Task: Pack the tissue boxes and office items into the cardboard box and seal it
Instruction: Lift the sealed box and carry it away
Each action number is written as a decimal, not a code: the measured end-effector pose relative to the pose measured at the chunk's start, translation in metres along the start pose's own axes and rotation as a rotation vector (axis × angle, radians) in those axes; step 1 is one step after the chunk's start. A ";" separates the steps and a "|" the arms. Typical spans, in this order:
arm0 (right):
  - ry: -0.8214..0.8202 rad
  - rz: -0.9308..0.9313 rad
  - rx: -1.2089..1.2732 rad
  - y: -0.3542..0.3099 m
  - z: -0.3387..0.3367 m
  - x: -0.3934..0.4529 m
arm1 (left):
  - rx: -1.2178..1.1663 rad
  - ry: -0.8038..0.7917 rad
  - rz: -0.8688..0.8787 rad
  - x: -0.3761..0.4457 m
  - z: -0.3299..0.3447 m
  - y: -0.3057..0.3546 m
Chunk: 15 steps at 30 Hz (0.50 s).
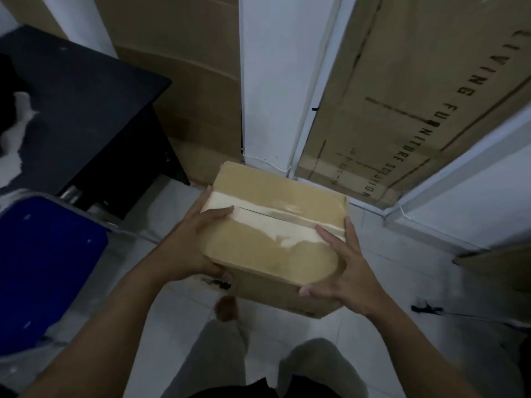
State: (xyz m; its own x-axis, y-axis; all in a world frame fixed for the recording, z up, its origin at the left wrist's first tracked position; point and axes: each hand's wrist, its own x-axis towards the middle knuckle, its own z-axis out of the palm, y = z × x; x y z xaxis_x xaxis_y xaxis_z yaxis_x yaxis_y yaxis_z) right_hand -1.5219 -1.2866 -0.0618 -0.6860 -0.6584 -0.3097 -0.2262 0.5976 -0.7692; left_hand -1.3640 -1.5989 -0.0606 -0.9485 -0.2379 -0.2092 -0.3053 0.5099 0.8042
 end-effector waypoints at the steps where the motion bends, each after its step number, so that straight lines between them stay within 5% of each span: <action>1: -0.002 -0.002 -0.010 -0.002 0.002 0.020 | 0.009 -0.012 -0.004 0.019 -0.008 -0.009; 15: -0.045 0.053 0.009 0.106 0.051 0.298 | -0.042 -0.055 -0.064 0.270 0.008 -0.183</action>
State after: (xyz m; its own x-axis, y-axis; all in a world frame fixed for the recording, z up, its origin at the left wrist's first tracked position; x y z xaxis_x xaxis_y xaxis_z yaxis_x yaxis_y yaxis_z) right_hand -1.7155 -1.4429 -0.2639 -0.6650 -0.6459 -0.3750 -0.1841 0.6284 -0.7558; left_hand -1.5651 -1.7498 -0.2692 -0.9306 -0.2225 -0.2907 -0.3631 0.4600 0.8103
